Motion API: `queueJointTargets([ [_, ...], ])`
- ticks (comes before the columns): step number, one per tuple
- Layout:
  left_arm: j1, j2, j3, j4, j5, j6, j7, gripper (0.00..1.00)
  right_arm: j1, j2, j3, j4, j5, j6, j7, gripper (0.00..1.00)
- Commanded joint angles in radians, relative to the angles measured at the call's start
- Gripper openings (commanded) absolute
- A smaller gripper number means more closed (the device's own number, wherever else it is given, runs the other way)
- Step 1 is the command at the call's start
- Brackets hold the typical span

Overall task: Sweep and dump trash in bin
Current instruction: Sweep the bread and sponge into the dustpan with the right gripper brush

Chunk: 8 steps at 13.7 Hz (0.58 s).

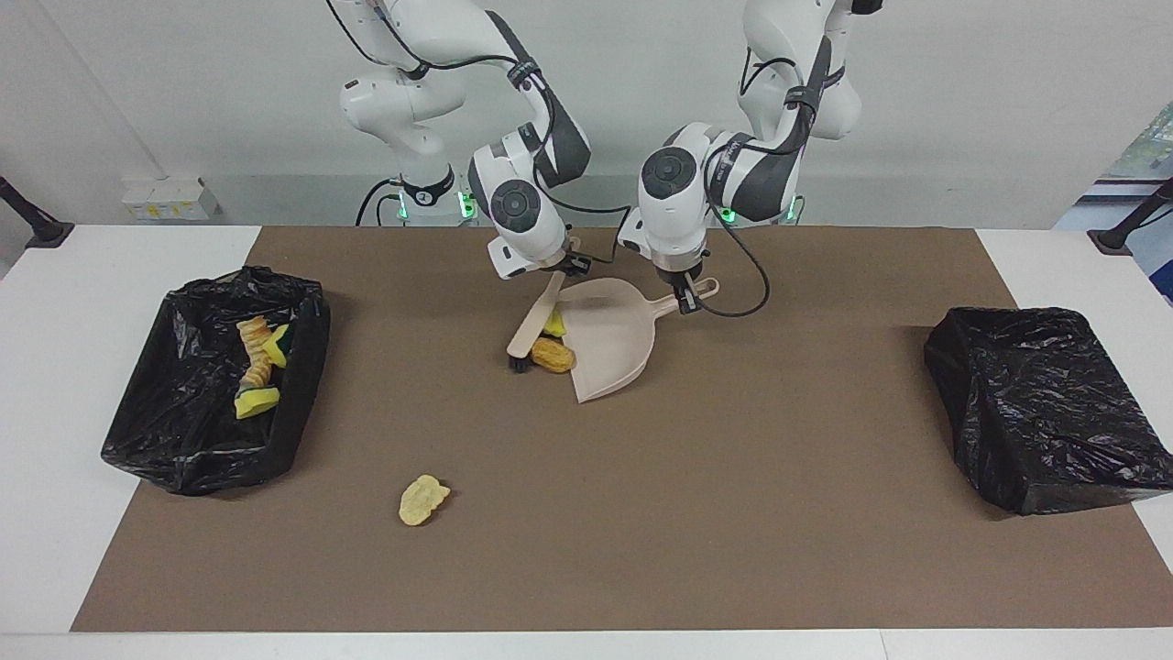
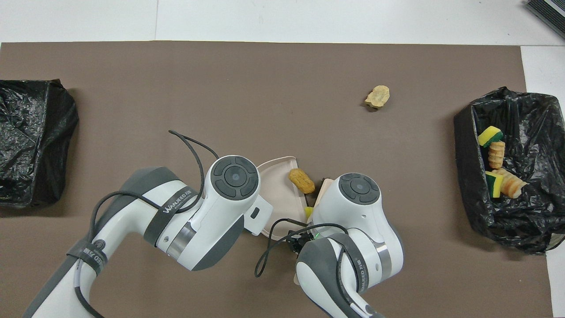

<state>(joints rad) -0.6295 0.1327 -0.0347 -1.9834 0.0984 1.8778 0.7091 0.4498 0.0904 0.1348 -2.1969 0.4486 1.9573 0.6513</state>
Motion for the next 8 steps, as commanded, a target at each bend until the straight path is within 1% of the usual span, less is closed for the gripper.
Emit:
queueJointTargets([
  [1,-0.012,-0.027,0.009,-0.046,0.011,0.079,0.006,0.0,0.0,0.016,0.006,0.019,0.036,0.019,-0.224,0.0],
  [2,-0.012,-0.027,0.009,-0.055,0.011,0.111,0.006,0.0,0.0,0.006,0.008,0.025,0.047,0.015,-0.325,0.0],
  [4,-0.006,-0.027,0.009,-0.061,0.011,0.129,0.001,0.0,0.003,0.005,0.009,0.046,0.048,0.0,-0.511,0.0],
  [6,0.01,-0.024,0.009,-0.067,0.009,0.173,-0.011,0.0,-0.009,-0.014,0.006,0.072,0.047,-0.032,-0.587,0.0],
  [8,0.013,-0.024,0.007,-0.074,0.007,0.181,-0.112,0.0,-0.037,-0.017,0.0,0.115,0.032,-0.115,-0.605,0.0],
])
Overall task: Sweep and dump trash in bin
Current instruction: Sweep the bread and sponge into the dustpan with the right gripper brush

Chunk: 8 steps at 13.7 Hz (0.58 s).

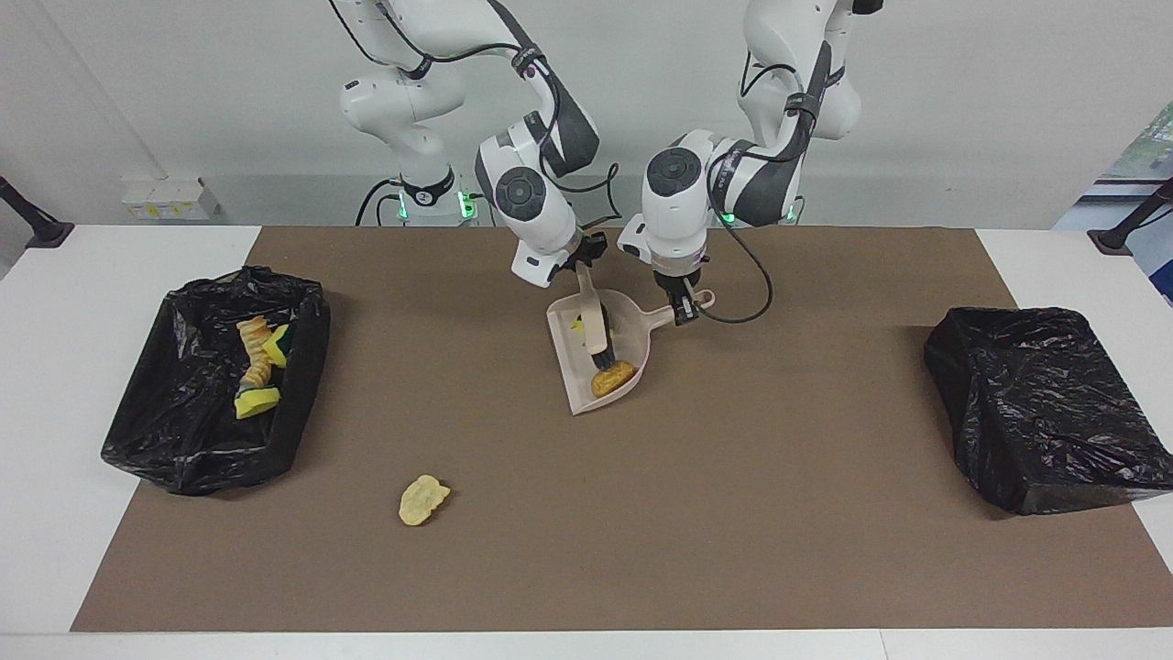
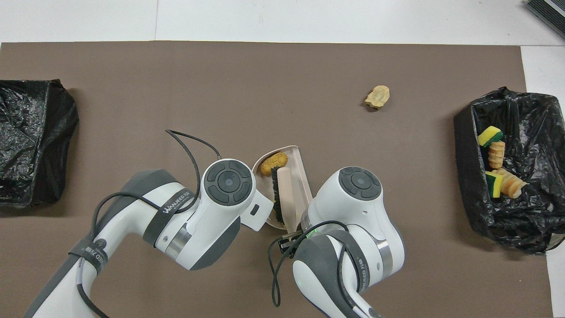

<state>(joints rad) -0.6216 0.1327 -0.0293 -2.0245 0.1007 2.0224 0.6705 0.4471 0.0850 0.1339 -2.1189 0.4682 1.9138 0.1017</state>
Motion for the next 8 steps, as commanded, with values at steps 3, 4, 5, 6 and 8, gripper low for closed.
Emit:
queueJointTargets([
  [3,0.006,-0.021,0.002,-0.033,0.004,0.064,-0.253,0.0,-0.097,-0.028,-0.002,0.059,-0.028,-0.159,-0.059,0.0],
  [4,0.006,-0.018,0.002,-0.033,0.001,0.077,-0.3,0.0,-0.113,-0.033,-0.002,0.072,-0.069,-0.18,-0.059,0.0],
  [5,0.006,-0.018,0.002,-0.033,-0.004,0.087,-0.345,0.0,-0.12,-0.034,-0.002,0.085,-0.098,-0.194,-0.059,0.0],
  [6,0.006,-0.016,0.002,-0.031,-0.004,0.1,-0.356,0.0,-0.126,-0.034,-0.002,0.095,-0.112,-0.206,-0.059,0.0],
  [8,0.005,-0.015,0.002,-0.031,-0.004,0.108,-0.345,0.0,-0.159,-0.034,-0.002,0.108,-0.204,-0.214,-0.059,0.0],
])
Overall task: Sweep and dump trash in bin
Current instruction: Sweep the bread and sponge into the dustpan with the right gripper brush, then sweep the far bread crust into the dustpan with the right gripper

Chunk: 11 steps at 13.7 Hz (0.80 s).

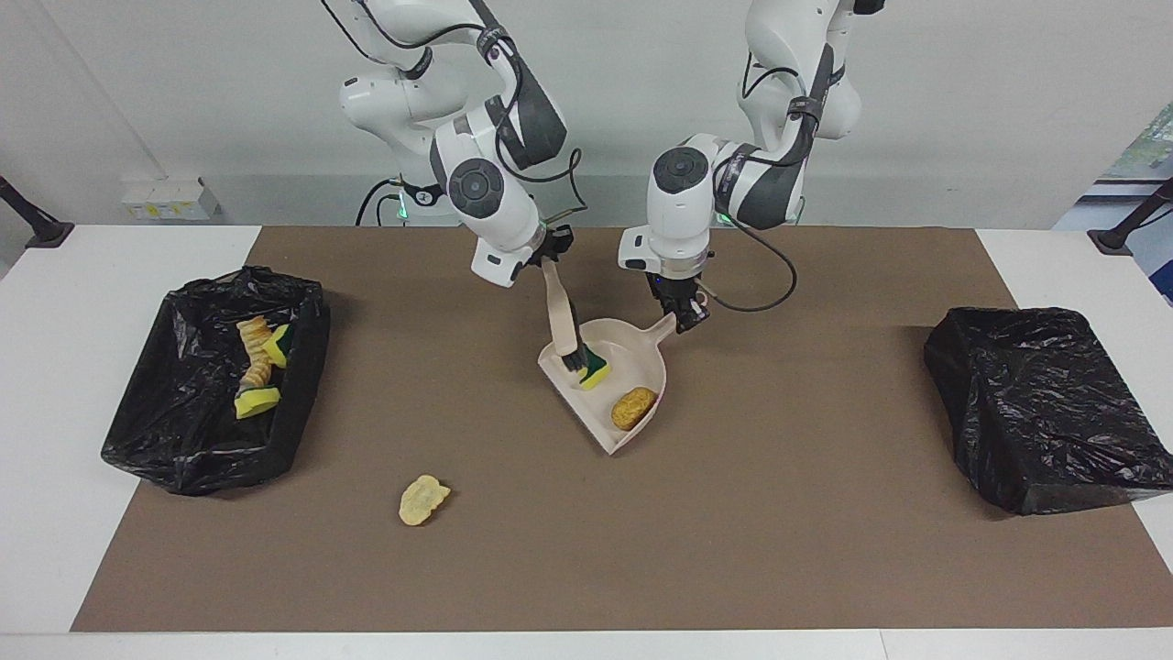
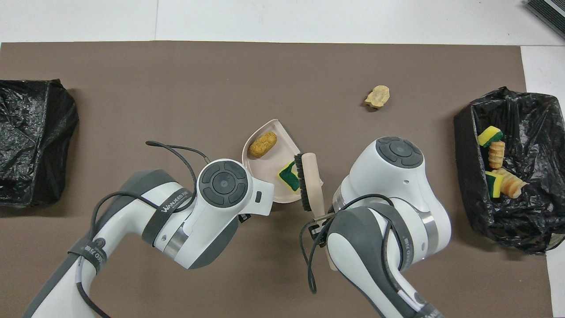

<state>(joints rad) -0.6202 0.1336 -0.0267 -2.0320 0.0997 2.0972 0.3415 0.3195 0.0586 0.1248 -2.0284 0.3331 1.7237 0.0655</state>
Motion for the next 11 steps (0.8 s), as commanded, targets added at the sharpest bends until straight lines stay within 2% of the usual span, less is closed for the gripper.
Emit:
queueJointTargets([
  [1,0.004,-0.016,-0.001,-0.024,-0.003,0.034,-0.013,0.0,-0.046,-0.006,0.006,0.014,-0.121,-0.024,-0.015,0.0],
  [3,0.008,-0.008,-0.001,-0.011,-0.008,0.038,0.074,0.0,-0.107,0.003,0.006,0.014,-0.198,-0.007,-0.006,0.0],
  [4,0.011,0.024,-0.001,0.016,-0.023,0.041,0.094,0.0,-0.137,0.01,0.007,0.014,-0.251,0.019,-0.006,0.0],
  [6,0.005,0.073,-0.001,0.076,-0.026,0.015,0.094,0.0,-0.192,0.027,0.007,0.017,-0.337,0.101,-0.004,0.0],
  [7,0.005,0.075,-0.002,0.087,-0.026,-0.003,0.096,0.0,-0.213,0.038,0.006,0.023,-0.394,0.134,-0.006,0.0],
  [9,0.008,0.087,-0.002,0.117,-0.023,-0.045,0.105,0.0,-0.255,0.119,0.013,0.104,-0.572,0.142,-0.012,0.0],
  [11,0.004,0.093,-0.002,0.134,-0.021,-0.061,0.108,0.0,-0.272,0.212,0.009,0.206,-0.678,0.132,-0.012,0.0],
])
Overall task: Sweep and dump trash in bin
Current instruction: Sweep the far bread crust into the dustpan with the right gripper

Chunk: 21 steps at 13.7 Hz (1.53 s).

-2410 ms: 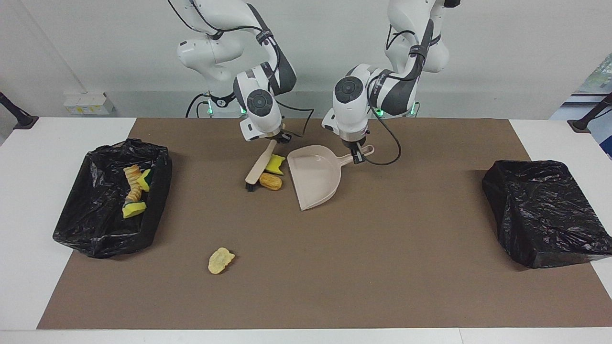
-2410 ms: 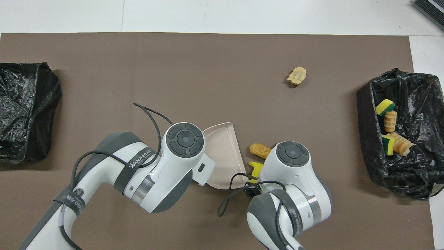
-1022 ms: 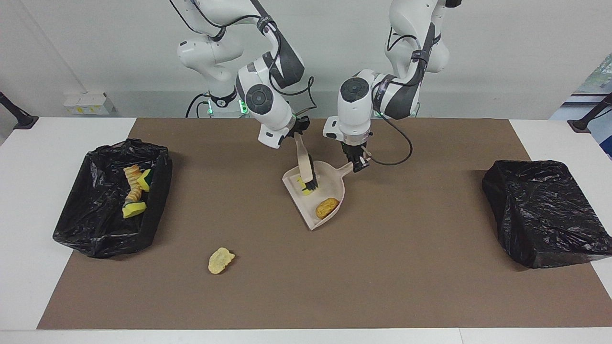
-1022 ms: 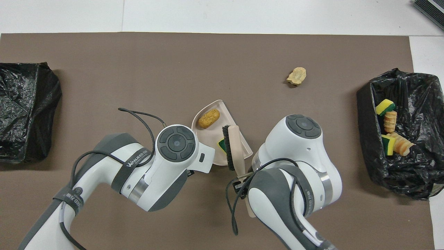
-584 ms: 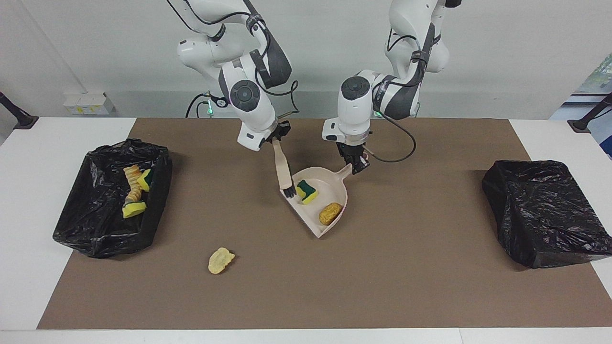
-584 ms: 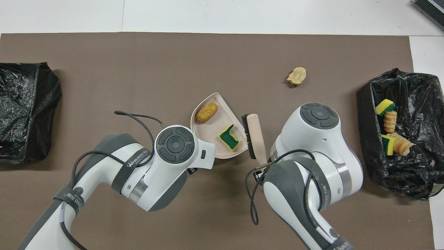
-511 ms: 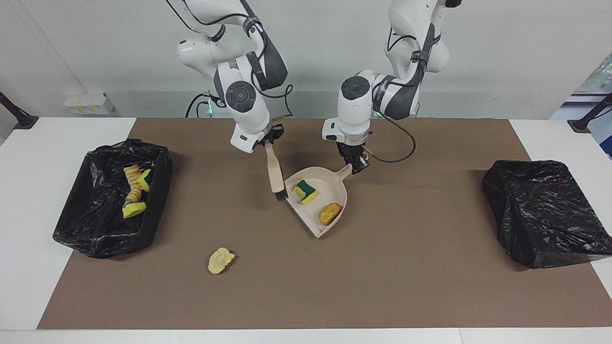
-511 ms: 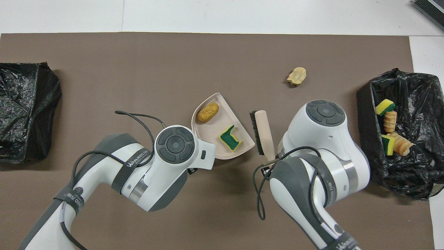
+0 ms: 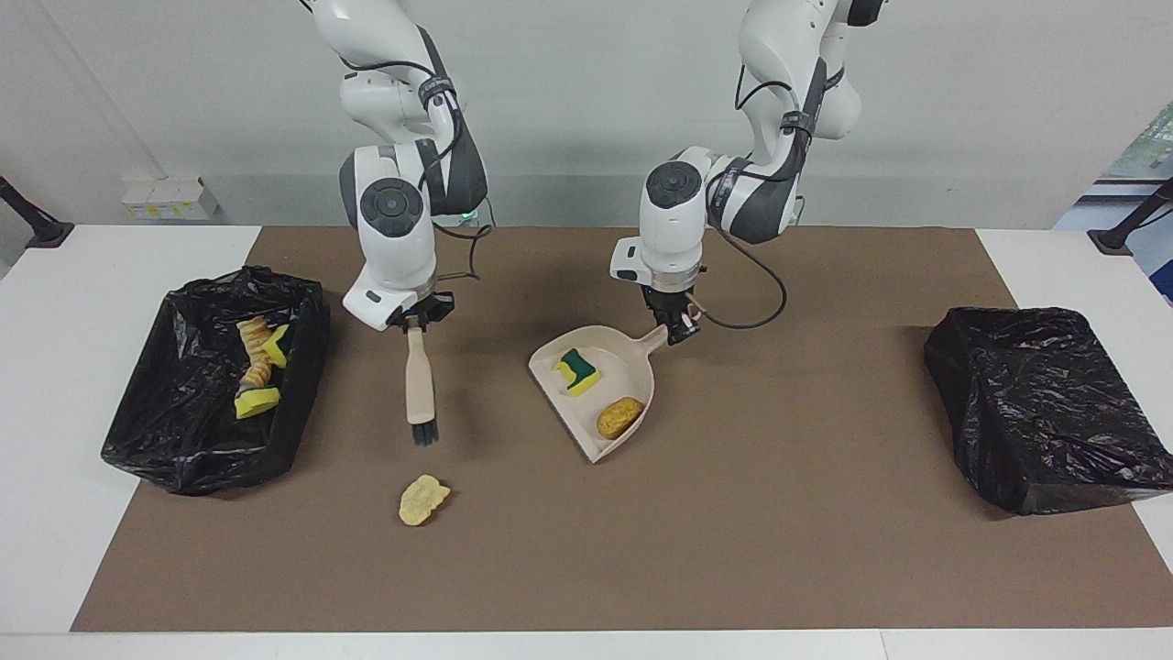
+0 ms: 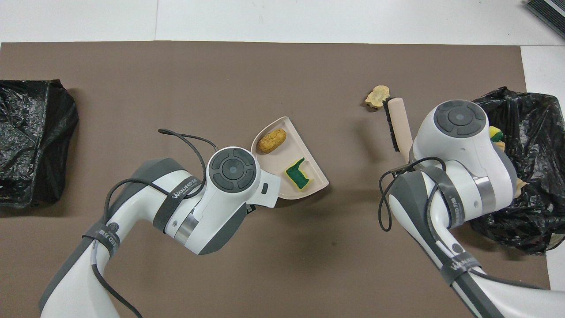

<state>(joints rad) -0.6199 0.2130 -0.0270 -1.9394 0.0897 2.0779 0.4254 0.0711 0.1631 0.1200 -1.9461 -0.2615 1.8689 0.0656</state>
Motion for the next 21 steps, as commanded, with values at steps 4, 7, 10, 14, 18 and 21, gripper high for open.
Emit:
queueJointTargets([
  [4,0.0,0.014,-0.001,0.036,-0.016,-0.059,0.104,0.0,-0.019,0.28,0.013,0.273,-0.235,-0.002,-0.007,0.0],
  [7,-0.001,0.014,-0.002,0.028,-0.018,-0.053,0.102,0.0,-0.011,0.371,0.017,0.341,-0.346,-0.001,-0.007,0.0],
  [10,-0.001,0.013,-0.001,0.02,-0.019,-0.047,0.098,0.0,-0.008,0.38,0.021,0.34,-0.3,-0.011,-0.006,0.0],
  [14,0.003,0.011,-0.001,0.01,-0.019,-0.03,0.081,0.0,0.042,0.369,0.023,0.297,-0.168,-0.059,-0.006,0.0],
  [18,0.006,0.008,-0.001,-0.003,-0.019,-0.027,0.081,0.0,0.117,0.342,0.026,0.279,-0.02,-0.148,-0.016,0.0],
  [21,0.008,0.005,-0.001,-0.012,-0.019,-0.027,0.082,0.0,0.141,0.302,0.064,0.204,0.037,-0.148,-0.12,0.0],
])
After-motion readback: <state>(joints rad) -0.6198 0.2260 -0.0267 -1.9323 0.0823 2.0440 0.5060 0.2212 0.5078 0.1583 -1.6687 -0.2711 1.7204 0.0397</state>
